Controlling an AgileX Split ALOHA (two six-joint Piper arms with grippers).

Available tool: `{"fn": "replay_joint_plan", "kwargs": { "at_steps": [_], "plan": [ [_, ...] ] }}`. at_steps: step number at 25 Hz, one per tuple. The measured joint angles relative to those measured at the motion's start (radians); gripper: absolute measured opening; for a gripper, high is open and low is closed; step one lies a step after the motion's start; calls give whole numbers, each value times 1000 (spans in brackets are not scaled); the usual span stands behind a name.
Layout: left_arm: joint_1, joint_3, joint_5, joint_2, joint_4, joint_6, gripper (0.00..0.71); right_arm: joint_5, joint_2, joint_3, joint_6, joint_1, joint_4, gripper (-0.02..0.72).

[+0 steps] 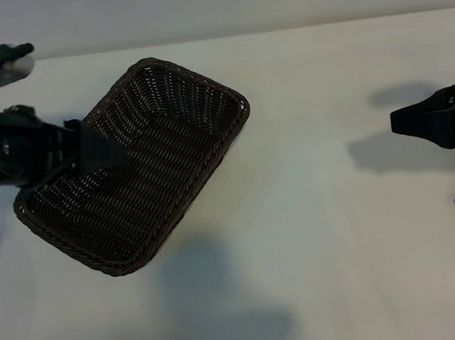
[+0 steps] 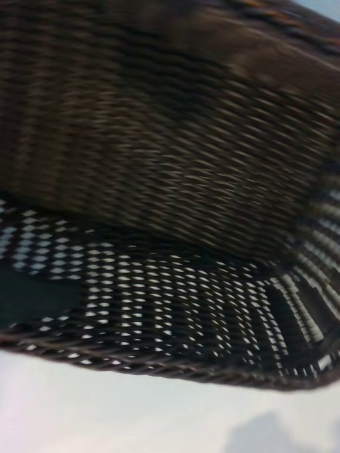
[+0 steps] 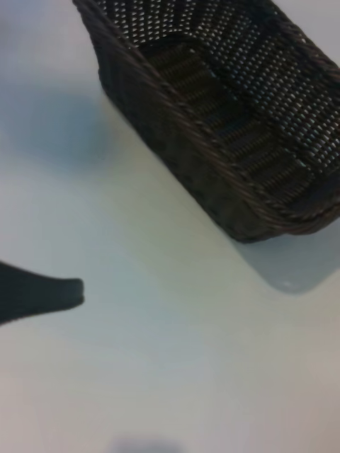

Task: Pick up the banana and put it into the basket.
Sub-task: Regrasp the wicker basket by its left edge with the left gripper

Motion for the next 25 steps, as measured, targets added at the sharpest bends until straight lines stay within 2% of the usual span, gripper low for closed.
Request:
{"fn": "replay_joint_plan", "kwargs": {
  "at_steps": [6,10,12,15,20,25],
  "plan": [
    [0,0,68,-77,270,-557,560,0,0,0,0,0,0,556],
    [0,0,148,-93,438,-822,560,0,0,0,0,0,0,556],
    [0,0,162,-93,493,-912,560,-1,0,0,0,0,0,556],
    [1,-2,174,-71,512,-1013,560,-1,0,0,0,0,0,556],
    [1,-2,205,13,506,-1080,560,-1,0,0,0,0,0,556],
    [1,-3,217,37,507,-1132,560,-1,0,0,0,0,0,556]
  ]
}}
